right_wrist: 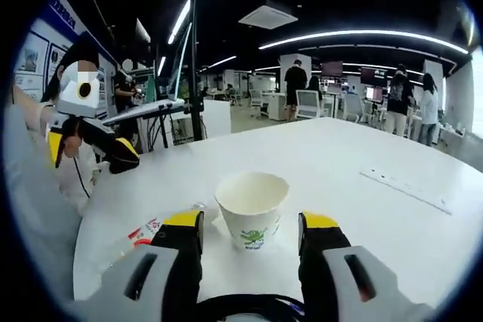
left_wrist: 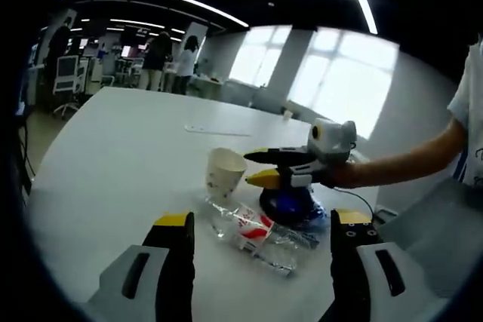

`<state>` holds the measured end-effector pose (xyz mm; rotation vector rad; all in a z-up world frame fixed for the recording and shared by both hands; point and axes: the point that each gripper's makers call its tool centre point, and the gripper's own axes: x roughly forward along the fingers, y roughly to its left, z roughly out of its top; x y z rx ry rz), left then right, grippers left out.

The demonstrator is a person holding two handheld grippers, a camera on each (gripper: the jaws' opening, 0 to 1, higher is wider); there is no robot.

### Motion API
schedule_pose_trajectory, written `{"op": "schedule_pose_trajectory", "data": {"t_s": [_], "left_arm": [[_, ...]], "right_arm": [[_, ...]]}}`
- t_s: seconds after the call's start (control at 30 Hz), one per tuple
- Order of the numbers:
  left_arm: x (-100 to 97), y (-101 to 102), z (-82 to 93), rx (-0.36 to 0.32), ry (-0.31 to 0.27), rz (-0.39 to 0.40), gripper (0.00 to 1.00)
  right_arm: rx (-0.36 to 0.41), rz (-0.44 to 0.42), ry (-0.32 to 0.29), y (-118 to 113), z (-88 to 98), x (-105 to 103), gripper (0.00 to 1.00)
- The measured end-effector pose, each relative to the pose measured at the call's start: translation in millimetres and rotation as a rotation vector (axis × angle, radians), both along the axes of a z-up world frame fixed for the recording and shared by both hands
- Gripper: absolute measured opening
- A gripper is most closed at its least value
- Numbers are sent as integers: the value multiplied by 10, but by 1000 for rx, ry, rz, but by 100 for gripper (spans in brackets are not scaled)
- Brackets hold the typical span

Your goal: Arrange the tabletop items into an orderly group along one side of the table until the central work area is clear of visible clutter.

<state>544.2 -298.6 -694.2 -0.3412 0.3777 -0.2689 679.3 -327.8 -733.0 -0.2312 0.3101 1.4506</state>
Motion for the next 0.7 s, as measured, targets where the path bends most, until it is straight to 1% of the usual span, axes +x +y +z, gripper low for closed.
{"op": "schedule_pose_trajectory", "data": {"t_s": [0.07, 0.17, 0.23, 0.43, 0.5, 0.57, 0.6, 0.63, 0.67, 0.7], "left_arm": [[-9, 12, -30, 6, 13, -4, 72], [-14, 29, -50, 8, 21, -4, 72], [-15, 44, -56, -2, 26, -1, 72], [-16, 28, -31, 5, 19, -25, 72], [-16, 22, -24, 7, 20, -33, 72], [-16, 18, -21, 8, 19, -42, 73], [-13, 19, -21, 5, 19, -45, 73], [-11, 23, -19, 3, 19, -45, 73], [-7, 25, -16, -2, 16, -47, 73], [-5, 22, -16, -4, 16, -51, 73]], "right_arm": [[-24, -9, 8, -54, -11, -37, 48], [-41, -12, 6, -117, 18, -95, 48], [-44, -12, 18, -159, 48, -135, 49], [-75, -14, 36, -292, 75, -205, 51], [-101, -13, 30, -345, 69, -226, 52], [-106, -11, 39, -380, 83, -264, 56], [-111, -13, 41, -396, 84, -274, 59], [-118, -6, 62, -417, 77, -313, 63], [-131, -10, 69, -439, 63, -330, 65], [-138, -5, 47, -471, 69, -355, 65]]}}
